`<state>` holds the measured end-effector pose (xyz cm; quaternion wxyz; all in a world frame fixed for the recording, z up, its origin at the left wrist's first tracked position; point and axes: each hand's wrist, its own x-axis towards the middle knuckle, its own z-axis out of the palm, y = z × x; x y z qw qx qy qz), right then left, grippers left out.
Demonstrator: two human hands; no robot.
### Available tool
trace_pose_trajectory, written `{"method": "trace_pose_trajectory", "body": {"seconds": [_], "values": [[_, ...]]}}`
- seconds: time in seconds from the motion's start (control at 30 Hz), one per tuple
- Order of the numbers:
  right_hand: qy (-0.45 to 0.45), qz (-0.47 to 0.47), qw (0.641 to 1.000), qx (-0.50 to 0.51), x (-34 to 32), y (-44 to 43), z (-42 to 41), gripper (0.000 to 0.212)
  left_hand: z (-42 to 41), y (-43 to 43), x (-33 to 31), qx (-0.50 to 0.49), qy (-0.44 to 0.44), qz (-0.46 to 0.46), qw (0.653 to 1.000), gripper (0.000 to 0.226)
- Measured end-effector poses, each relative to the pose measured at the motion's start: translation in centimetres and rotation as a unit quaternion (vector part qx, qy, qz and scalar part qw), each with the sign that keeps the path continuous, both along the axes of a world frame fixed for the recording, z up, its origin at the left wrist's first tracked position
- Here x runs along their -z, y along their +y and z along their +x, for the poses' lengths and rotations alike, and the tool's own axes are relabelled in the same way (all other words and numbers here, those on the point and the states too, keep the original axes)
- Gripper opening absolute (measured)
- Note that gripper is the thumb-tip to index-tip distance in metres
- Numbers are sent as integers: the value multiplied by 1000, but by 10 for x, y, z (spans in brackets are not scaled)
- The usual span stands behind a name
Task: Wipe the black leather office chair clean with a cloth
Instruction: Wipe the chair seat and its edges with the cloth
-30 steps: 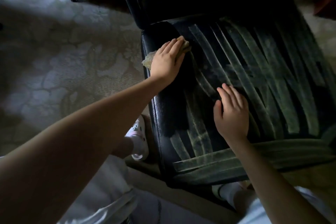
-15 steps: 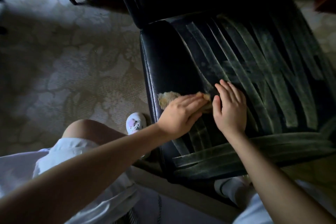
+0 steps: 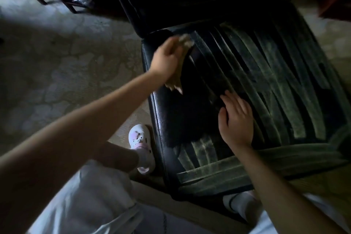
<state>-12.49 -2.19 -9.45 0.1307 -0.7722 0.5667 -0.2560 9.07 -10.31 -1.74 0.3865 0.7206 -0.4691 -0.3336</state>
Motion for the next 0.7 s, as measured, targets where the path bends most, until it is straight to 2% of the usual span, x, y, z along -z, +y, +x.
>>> {"method": "trace_pose_trajectory", "body": {"seconds": [0.1, 0.2, 0.3, 0.43, 0.7], "values": [[18, 9, 1000, 5, 0, -1, 1, 45, 27, -39, 0, 17, -154, -17, 988, 35], [39, 7, 999, 3, 1, -1, 1, 46, 39, -59, 24, 65, -229, -1, 971, 35], [37, 5, 999, 7, 2, -2, 2, 46, 34, -57, 55, 75, -321, -39, 943, 42], [32, 0, 999, 8, 4, -1, 4, 46, 30, -59, 63, 66, -329, -29, 941, 44], [4, -25, 1000, 16, 3, 0, 7, 40, -6, -17, 66, 157, -348, -93, 919, 39]]}}
